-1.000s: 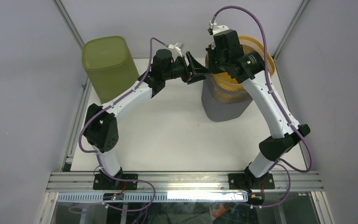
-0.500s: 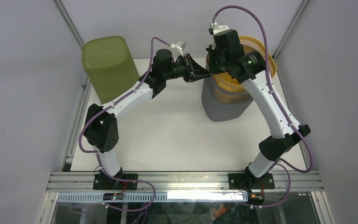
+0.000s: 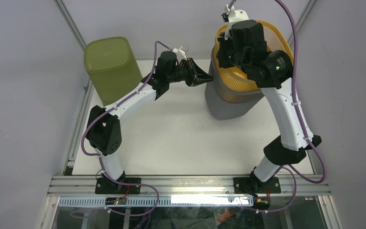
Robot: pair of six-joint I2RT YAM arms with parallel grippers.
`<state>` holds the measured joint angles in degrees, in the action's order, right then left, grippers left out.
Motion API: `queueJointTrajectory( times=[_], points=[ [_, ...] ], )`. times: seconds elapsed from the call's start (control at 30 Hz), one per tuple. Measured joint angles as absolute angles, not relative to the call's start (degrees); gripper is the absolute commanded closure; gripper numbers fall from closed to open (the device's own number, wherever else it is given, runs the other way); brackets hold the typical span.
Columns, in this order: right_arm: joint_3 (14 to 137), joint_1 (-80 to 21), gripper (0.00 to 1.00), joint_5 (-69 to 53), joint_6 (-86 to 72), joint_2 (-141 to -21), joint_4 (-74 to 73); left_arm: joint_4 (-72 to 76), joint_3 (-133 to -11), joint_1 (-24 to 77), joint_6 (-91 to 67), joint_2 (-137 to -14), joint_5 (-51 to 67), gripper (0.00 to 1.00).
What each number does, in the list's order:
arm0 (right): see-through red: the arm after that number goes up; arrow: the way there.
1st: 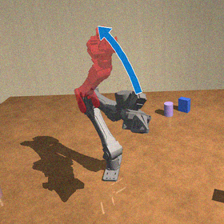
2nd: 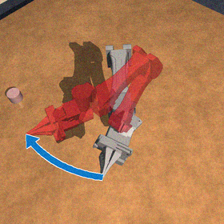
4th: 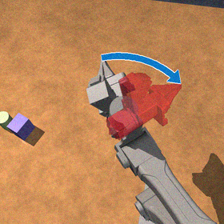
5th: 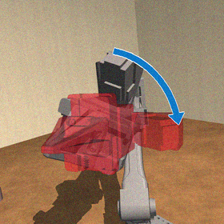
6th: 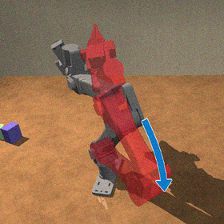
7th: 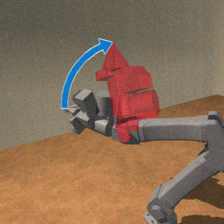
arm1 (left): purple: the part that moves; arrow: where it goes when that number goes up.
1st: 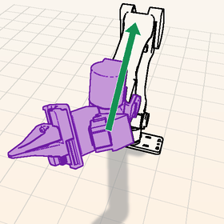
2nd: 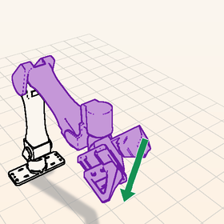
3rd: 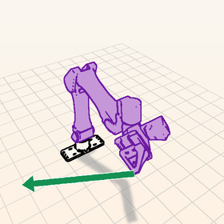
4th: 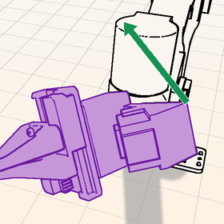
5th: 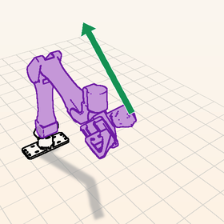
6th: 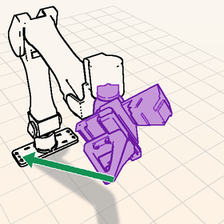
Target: Turn the large container upside down
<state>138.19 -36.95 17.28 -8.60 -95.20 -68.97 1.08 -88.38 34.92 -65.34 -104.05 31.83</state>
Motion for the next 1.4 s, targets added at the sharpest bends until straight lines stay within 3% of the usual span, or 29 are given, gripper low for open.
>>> queueJointTrajectory(
  times=[0.27, 0.6, 0.77, 1.03, 1.4],
  points=[
    [134.63, -37.85, 1.00, 19.22, -6.50, -94.96, -65.98, -3.53, -88.23, 34.76, -63.22, -104.62, 29.06, 0.75],
    [133.01, -38.33, 1.00, 20.05, -4.51, -94.13, -63.35, -5.15, -88.23, 34.65, -61.87, -104.57, 28.56, 0.72],
    [125.86, -38.61, 1.00, 18.70, -2.42, -86.13, -54.92, -5.30, -88.23, 34.09, -61.28, -104.57, 28.58, 0.71],
    [128.05, -38.89, 1.00, 18.44, 0.84, -78.81, -44.64, -5.72, -88.23, 33.65, -60.18, -104.53, 28.49, 0.68],
    [113.51, -40.38, 1.00, 20.38, 1.69, -67.64, -24.99, -10.85, -91.05, 31.09, -52.75, -101.19, 26.87, 0.48]
  ],
)
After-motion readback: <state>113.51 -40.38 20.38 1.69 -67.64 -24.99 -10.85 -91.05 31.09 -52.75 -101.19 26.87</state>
